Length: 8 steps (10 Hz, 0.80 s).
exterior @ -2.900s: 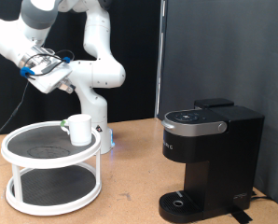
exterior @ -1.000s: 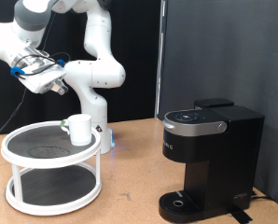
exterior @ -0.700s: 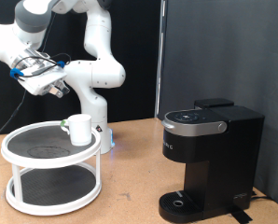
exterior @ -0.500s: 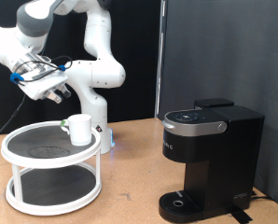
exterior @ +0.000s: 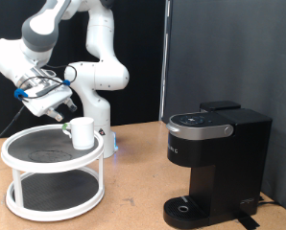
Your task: Make a cup of coffee with the keurig machine
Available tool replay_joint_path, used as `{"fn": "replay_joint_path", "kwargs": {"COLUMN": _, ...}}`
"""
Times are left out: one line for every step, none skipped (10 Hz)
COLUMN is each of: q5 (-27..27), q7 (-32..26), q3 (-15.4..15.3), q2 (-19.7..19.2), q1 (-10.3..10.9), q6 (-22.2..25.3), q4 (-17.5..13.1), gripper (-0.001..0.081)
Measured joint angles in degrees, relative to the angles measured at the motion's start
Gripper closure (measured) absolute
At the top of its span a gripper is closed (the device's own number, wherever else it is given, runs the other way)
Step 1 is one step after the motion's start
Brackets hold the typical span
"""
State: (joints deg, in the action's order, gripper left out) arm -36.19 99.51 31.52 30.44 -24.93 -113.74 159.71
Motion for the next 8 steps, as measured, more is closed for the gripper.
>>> {"fn": "replay_joint_path", "kwargs": {"q5": -1.50, "q7": -1.39, "q3": 0.02, "q2": -0.86, "q1": 0.08, "q6": -1.48, "q4": 0.70, "gripper": 0.0073}}
{"fn": "replay_joint_path", "kwargs": {"q5": -2.53, "q7": -2.46, "q3": 0.02, "q2": -1.82, "q1": 0.17, "q6": -2.40, "q4": 1.04, "gripper": 0.0073}}
{"fn": "replay_joint_path", "kwargs": {"q5": -3.12, "q7": -3.47, "q3": 0.02, "q2": -2.86, "q1": 0.21, "q6": -3.07, "q4": 1.17, "gripper": 0.0072}}
{"fn": "replay_joint_path", "kwargs": {"q5": -3.80, "q7": -4.49, "q3": 0.02, "q2": -3.85, "q1": 0.27, "q6": -3.95, "q4": 1.25, "gripper": 0.0072}}
{"fn": "replay_joint_path", "kwargs": {"q5": -4.54, "q7": -5.55, "q3": 0.02, "q2": -4.70, "q1": 0.32, "q6": -4.61, "q4": 1.33, "gripper": 0.0072}}
{"fn": "replay_joint_path", "kwargs": {"q5": -5.09, "q7": -6.40, "q3": 0.02, "q2": -5.46, "q1": 0.36, "q6": -5.05, "q4": 1.36, "gripper": 0.0072}}
{"fn": "replay_joint_path", "kwargs": {"q5": -5.55, "q7": -7.16, "q3": 0.02, "q2": -6.13, "q1": 0.38, "q6": -5.30, "q4": 1.36, "gripper": 0.0072}}
{"fn": "replay_joint_path", "kwargs": {"q5": -6.06, "q7": -7.85, "q3": 0.02, "q2": -6.77, "q1": 0.39, "q6": -5.46, "q4": 1.36, "gripper": 0.0072}}
